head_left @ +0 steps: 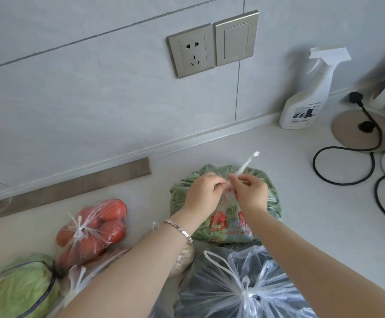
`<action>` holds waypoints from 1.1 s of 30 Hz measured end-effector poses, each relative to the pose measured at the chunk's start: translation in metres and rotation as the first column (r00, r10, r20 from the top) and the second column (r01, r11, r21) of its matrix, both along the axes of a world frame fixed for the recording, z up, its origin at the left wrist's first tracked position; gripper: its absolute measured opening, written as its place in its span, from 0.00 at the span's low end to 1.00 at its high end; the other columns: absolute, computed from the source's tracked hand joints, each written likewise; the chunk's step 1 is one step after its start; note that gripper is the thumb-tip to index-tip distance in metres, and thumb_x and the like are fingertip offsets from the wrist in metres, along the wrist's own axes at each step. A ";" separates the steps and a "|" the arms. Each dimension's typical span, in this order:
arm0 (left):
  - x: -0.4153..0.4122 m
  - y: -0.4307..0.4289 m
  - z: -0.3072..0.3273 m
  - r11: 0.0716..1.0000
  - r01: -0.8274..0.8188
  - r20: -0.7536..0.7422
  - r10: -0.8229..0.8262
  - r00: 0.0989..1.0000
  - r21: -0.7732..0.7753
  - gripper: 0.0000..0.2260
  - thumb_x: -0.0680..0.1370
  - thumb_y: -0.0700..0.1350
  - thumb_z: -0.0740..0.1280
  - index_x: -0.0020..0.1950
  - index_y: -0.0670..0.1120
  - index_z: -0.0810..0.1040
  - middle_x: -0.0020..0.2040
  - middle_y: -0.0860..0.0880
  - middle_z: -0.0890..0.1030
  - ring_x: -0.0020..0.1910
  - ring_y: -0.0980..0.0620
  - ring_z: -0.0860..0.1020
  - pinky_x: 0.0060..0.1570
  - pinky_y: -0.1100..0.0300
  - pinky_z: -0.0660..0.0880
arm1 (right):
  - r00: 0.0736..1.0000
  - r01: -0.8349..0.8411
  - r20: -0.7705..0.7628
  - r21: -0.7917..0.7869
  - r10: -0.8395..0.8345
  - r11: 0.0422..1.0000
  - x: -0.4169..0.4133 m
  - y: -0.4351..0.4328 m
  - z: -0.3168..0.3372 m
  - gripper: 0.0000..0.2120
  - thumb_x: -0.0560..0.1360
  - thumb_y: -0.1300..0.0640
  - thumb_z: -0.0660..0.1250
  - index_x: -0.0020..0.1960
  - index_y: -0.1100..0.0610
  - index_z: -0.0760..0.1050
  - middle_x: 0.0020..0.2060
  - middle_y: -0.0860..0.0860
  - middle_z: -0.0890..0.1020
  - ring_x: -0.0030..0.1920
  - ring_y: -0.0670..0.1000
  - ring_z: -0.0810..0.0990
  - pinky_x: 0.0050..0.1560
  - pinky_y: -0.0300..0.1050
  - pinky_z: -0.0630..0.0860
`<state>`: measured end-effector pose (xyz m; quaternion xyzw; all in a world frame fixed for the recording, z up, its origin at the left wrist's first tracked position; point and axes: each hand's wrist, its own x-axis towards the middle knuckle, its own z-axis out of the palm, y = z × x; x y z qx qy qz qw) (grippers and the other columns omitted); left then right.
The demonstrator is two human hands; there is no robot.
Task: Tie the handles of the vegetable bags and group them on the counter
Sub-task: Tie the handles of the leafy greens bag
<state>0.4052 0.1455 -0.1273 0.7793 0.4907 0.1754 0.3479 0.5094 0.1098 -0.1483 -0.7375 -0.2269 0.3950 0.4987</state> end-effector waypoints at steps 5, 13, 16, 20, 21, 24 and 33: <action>0.004 0.006 0.007 0.946 -0.147 0.029 0.162 0.986 -0.290 0.10 0.76 0.46 0.66 0.51 0.41 0.82 0.49 0.44 0.83 0.45 0.49 0.79 0.46 0.59 0.74 | 0.987 -0.158 0.036 0.097 0.156 0.983 0.003 -0.004 0.006 0.15 0.74 0.59 0.66 0.57 0.52 0.65 0.31 0.49 0.76 0.23 0.38 0.71 0.22 0.27 0.66; -0.001 0.016 0.015 0.901 -0.114 -0.044 0.105 0.993 -0.418 0.06 0.73 0.46 0.70 0.42 0.43 0.82 0.33 0.53 0.79 0.32 0.61 0.73 0.29 0.73 0.66 | 0.549 -0.622 0.662 -0.085 0.511 0.778 0.013 -0.014 0.001 0.11 0.73 0.65 0.63 0.53 0.62 0.79 0.38 0.55 0.76 0.34 0.50 0.71 0.36 0.42 0.69; -0.002 0.015 0.016 0.918 -0.091 -0.073 0.069 0.995 -0.385 0.08 0.73 0.46 0.70 0.39 0.43 0.81 0.30 0.54 0.77 0.30 0.59 0.71 0.25 0.76 0.65 | 0.510 -0.636 0.635 -0.176 0.580 0.751 0.012 -0.010 0.005 0.10 0.74 0.63 0.62 0.51 0.61 0.79 0.42 0.56 0.76 0.38 0.54 0.74 0.39 0.41 0.69; -0.005 0.011 0.016 0.938 -0.065 -0.073 0.043 0.996 -0.340 0.09 0.74 0.48 0.68 0.38 0.44 0.81 0.34 0.50 0.79 0.34 0.53 0.73 0.30 0.71 0.67 | 0.510 -0.603 0.592 -0.272 0.624 0.750 0.010 -0.001 0.010 0.10 0.75 0.63 0.60 0.52 0.63 0.78 0.47 0.56 0.73 0.43 0.57 0.75 0.41 0.43 0.70; -0.005 0.010 0.014 0.944 -0.058 -0.062 0.040 0.997 -0.325 0.09 0.74 0.48 0.68 0.39 0.44 0.81 0.35 0.50 0.79 0.35 0.52 0.74 0.33 0.67 0.68 | 0.524 -0.597 0.585 -0.267 0.620 0.757 0.011 0.000 0.010 0.10 0.75 0.63 0.61 0.51 0.63 0.78 0.45 0.55 0.73 0.41 0.55 0.74 0.40 0.43 0.69; -0.007 0.005 0.012 0.970 -0.042 -0.014 0.040 0.999 -0.239 0.09 0.76 0.47 0.66 0.47 0.43 0.82 0.40 0.51 0.80 0.36 0.57 0.76 0.37 0.70 0.69 | 0.690 -0.543 0.474 -0.161 0.548 0.824 0.014 -0.004 0.013 0.07 0.73 0.63 0.64 0.49 0.62 0.80 0.40 0.54 0.78 0.39 0.50 0.75 0.41 0.40 0.72; -0.008 -0.014 -0.006 0.997 -0.060 0.009 0.060 0.998 0.041 0.09 0.77 0.44 0.63 0.50 0.41 0.80 0.43 0.47 0.81 0.37 0.58 0.73 0.38 0.75 0.69 | 0.891 -0.439 -0.007 -0.270 0.454 0.857 0.017 0.001 0.029 0.19 0.67 0.52 0.74 0.53 0.60 0.77 0.46 0.52 0.81 0.43 0.51 0.79 0.49 0.45 0.78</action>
